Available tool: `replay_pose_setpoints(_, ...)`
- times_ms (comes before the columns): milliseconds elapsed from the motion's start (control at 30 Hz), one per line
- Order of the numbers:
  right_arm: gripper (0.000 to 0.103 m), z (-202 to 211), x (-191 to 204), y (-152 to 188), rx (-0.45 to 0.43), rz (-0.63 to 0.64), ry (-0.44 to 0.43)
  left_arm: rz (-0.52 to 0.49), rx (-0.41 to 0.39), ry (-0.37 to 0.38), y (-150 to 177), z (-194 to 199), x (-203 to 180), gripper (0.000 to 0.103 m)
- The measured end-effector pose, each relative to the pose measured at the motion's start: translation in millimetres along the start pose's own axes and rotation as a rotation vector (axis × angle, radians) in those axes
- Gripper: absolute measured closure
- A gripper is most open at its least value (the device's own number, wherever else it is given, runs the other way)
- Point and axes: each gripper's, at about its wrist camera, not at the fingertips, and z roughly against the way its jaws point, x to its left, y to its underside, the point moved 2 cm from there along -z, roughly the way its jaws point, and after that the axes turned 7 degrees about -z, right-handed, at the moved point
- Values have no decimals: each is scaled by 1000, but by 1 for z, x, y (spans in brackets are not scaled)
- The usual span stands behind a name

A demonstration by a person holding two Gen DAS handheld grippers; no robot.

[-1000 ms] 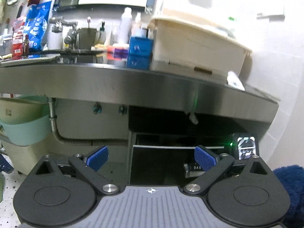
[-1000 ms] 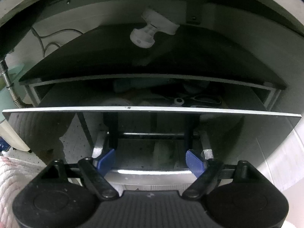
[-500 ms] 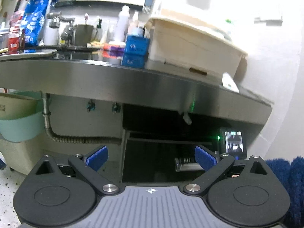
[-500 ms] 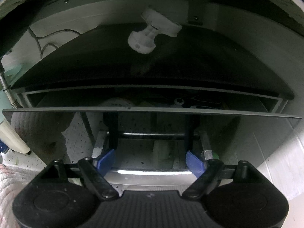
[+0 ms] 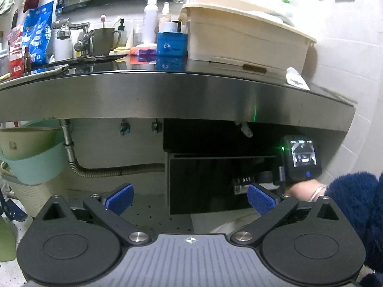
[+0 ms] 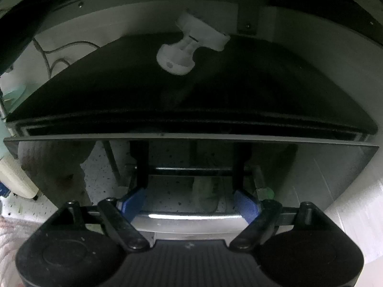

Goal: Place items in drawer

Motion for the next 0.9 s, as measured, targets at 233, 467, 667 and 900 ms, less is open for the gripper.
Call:
replay_pose_setpoints(233, 21, -5, 3, -2, -14, -5, 3, -40, -29, -18, -1, 4, -2, 1)
replay_pose_setpoints(467, 12, -8, 6, -1, -19, -7, -5, -38, 12, 9, -1, -4, -3, 1)
replay_pose_setpoints(667, 8, -12, 10, 0, -42, -20, 12, -83, 54, -23, -2, -12, -6, 1)
replay_pose_setpoints(900, 8, 3, 15, 1, -40, -26, 73, -92, 99, 9, -3, -23, -8, 1)
